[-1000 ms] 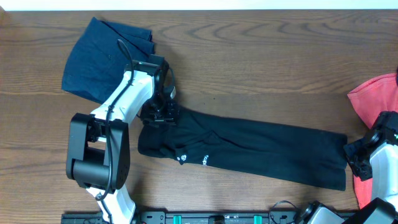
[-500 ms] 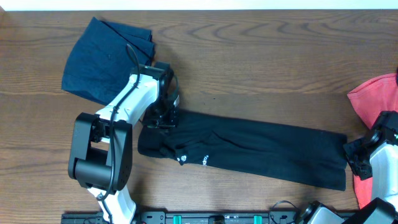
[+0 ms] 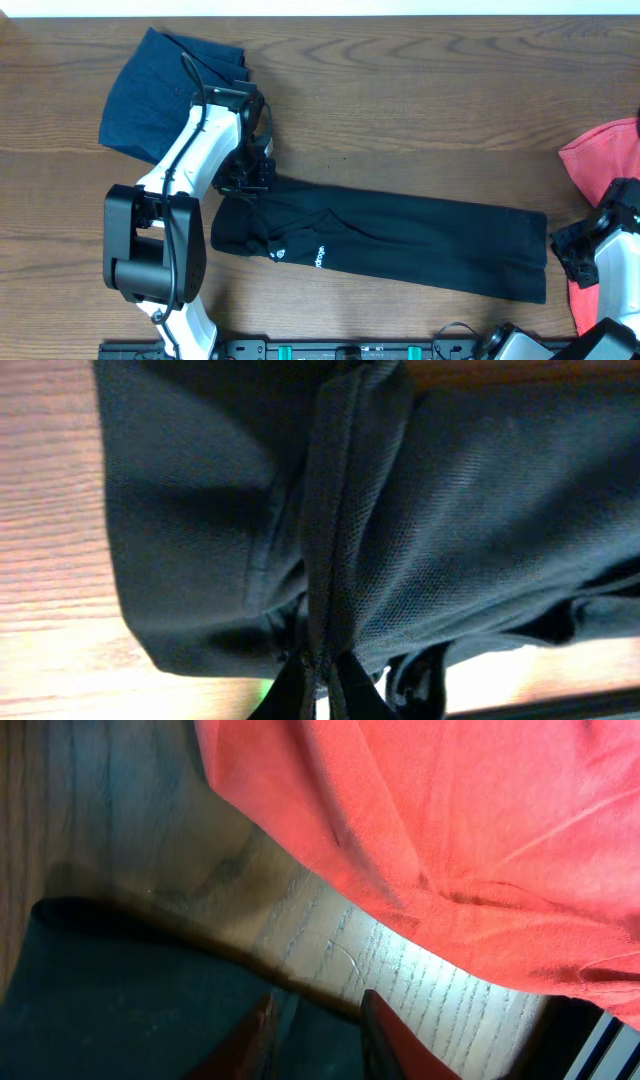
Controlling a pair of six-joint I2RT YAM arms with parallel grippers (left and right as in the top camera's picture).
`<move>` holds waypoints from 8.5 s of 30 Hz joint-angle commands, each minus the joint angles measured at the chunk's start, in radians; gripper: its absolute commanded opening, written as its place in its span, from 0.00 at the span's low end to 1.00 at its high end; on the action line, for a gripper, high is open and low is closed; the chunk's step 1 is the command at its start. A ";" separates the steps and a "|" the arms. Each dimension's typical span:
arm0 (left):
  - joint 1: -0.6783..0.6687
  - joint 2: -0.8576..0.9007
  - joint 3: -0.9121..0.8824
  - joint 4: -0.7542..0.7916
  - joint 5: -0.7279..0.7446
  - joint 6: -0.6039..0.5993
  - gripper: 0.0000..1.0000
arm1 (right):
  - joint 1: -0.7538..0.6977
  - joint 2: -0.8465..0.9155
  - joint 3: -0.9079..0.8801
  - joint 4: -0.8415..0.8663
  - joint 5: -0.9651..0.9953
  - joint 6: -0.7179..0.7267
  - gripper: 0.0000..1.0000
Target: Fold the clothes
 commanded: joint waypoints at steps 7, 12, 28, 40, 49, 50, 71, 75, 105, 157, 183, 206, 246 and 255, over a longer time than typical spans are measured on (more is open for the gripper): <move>0.007 -0.016 0.016 0.024 -0.098 -0.005 0.53 | -0.006 -0.003 -0.028 0.072 -0.150 -0.132 0.53; 0.004 -0.016 0.016 0.032 -0.036 -0.028 0.40 | 0.019 -0.003 -0.028 0.091 -0.301 -0.242 0.29; -0.077 -0.014 -0.202 0.336 0.023 -0.028 0.06 | 0.051 0.178 -0.231 0.377 -0.301 0.008 0.01; -0.019 -0.006 -0.363 0.858 -0.029 -0.058 0.07 | 0.096 0.493 -0.230 0.885 -0.485 0.092 0.01; 0.000 -0.018 -0.246 0.752 -0.004 -0.087 0.09 | 0.047 0.453 -0.184 1.016 -0.780 -0.057 0.22; 0.003 -0.022 -0.227 0.719 -0.003 -0.087 0.09 | 0.019 0.421 -0.170 0.987 -0.836 -0.084 0.25; 0.009 -0.320 -0.081 0.276 -0.004 -0.061 0.76 | -0.063 0.274 0.328 0.311 -0.558 -0.637 0.60; 0.009 -0.355 -0.081 0.275 -0.003 -0.062 0.76 | -0.061 0.334 0.328 0.278 -0.555 -0.666 0.62; 0.009 -0.357 -0.081 0.278 -0.003 -0.062 0.77 | 0.051 0.628 0.328 0.191 -0.607 -0.798 0.23; 0.009 -0.357 -0.081 0.278 -0.003 -0.062 0.77 | 0.557 0.371 0.403 -0.025 -0.129 -0.466 0.02; 0.009 -0.357 -0.081 0.277 -0.003 -0.062 0.77 | 0.356 0.431 0.403 0.041 -0.267 -0.347 0.17; 0.009 -0.357 -0.081 0.267 -0.003 -0.062 0.77 | 0.352 0.461 0.395 -0.029 -0.505 -0.639 0.39; 0.009 -0.357 -0.081 0.267 -0.003 -0.062 0.77 | 0.093 0.604 0.352 0.076 -0.765 -0.736 0.61; 0.009 -0.357 -0.081 0.267 -0.003 -0.062 0.78 | 0.097 0.658 0.353 0.068 -0.846 -0.774 0.33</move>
